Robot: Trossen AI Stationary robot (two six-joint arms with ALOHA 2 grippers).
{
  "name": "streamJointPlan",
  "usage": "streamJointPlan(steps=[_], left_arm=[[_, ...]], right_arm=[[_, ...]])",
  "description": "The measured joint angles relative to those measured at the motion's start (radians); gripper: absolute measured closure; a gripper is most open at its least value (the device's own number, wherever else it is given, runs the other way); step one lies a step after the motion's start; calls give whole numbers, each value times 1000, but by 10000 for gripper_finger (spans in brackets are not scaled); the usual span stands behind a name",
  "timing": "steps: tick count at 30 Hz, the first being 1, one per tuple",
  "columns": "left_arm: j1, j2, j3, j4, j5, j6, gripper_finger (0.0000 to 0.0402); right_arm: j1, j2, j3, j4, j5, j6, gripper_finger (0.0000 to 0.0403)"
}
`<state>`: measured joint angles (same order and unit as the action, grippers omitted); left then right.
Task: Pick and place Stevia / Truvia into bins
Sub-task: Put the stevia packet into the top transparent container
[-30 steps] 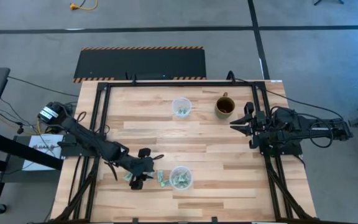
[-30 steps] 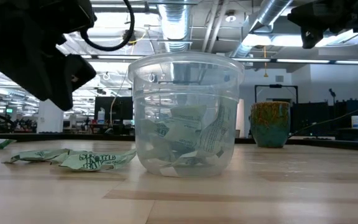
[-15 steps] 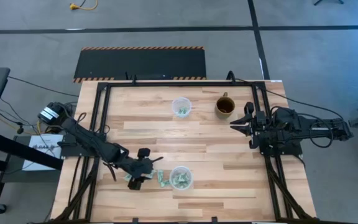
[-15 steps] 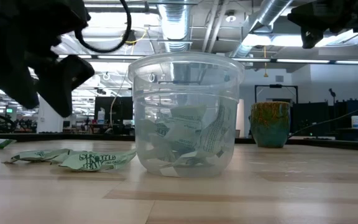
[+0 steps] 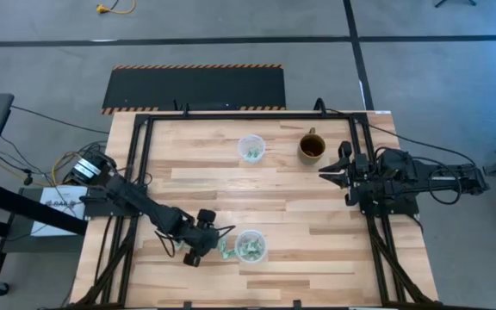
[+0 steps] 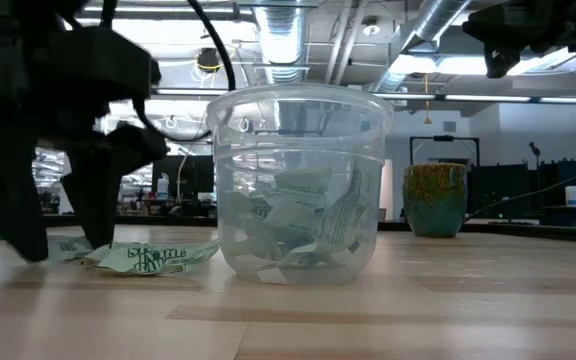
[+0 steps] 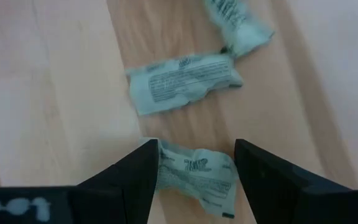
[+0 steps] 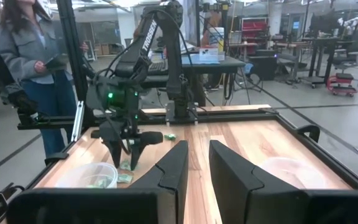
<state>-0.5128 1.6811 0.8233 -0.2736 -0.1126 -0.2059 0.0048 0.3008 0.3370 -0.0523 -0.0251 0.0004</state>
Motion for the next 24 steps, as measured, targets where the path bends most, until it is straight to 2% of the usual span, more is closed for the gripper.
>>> streamJointPlan(steps=[11,18,24], left_arm=[[8,53,92,-164,3,-14,200],[9,52,96,-221,2,-63,203],[9,52,94,-227,3,-85,251]], right_arm=[[0,0,0,0,0,0,344],[0,0,0,0,0,0,344],[0,0,0,0,0,0,344]])
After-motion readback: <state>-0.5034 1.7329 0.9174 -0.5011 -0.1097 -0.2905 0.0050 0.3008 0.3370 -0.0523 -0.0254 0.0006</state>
